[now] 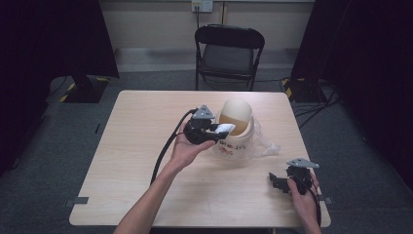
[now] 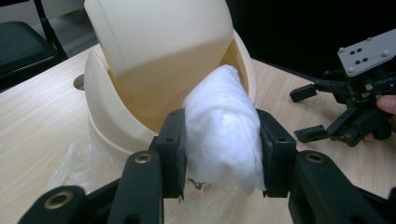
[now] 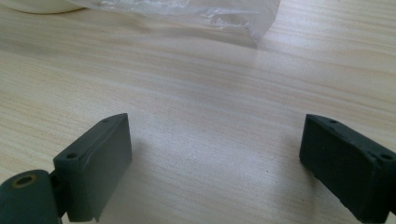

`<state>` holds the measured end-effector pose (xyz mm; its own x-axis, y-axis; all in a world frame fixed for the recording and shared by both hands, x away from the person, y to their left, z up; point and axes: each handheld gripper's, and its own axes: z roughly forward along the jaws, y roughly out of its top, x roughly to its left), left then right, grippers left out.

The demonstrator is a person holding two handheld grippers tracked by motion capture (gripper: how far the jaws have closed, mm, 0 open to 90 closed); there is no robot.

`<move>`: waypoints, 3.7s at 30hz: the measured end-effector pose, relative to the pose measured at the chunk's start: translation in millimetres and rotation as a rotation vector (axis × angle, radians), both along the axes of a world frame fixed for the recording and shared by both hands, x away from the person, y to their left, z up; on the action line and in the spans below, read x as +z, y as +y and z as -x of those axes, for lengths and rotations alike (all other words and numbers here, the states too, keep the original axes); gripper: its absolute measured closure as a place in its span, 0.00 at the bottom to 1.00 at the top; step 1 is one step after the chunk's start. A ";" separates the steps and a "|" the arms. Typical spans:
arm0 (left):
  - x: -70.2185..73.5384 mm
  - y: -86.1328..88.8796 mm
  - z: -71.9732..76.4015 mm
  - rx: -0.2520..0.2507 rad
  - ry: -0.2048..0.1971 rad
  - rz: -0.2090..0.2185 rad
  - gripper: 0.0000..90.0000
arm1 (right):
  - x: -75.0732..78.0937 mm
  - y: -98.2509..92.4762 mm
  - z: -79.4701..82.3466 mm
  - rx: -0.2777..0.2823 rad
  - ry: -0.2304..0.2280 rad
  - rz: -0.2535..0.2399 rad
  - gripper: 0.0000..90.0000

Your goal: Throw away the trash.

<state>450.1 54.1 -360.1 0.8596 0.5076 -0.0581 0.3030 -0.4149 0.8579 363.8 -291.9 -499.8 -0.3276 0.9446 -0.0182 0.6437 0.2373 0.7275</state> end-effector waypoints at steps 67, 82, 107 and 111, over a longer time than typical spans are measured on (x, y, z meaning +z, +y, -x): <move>3.8 17.2 -13.4 0.097 0.019 0.026 0.33 | 0.0 0.3 0.2 0.006 0.000 -0.001 0.10; -8.3 66.8 3.1 0.167 0.013 0.017 0.25 | 0.0 0.3 0.2 0.006 0.000 -0.001 0.10; -52.5 159.8 57.8 0.331 0.092 -0.018 0.18 | 0.0 0.3 0.2 0.006 0.000 0.000 0.10; -64.1 174.1 64.2 0.355 0.101 -0.066 0.18 | 0.0 0.3 0.2 0.006 0.000 -0.001 0.10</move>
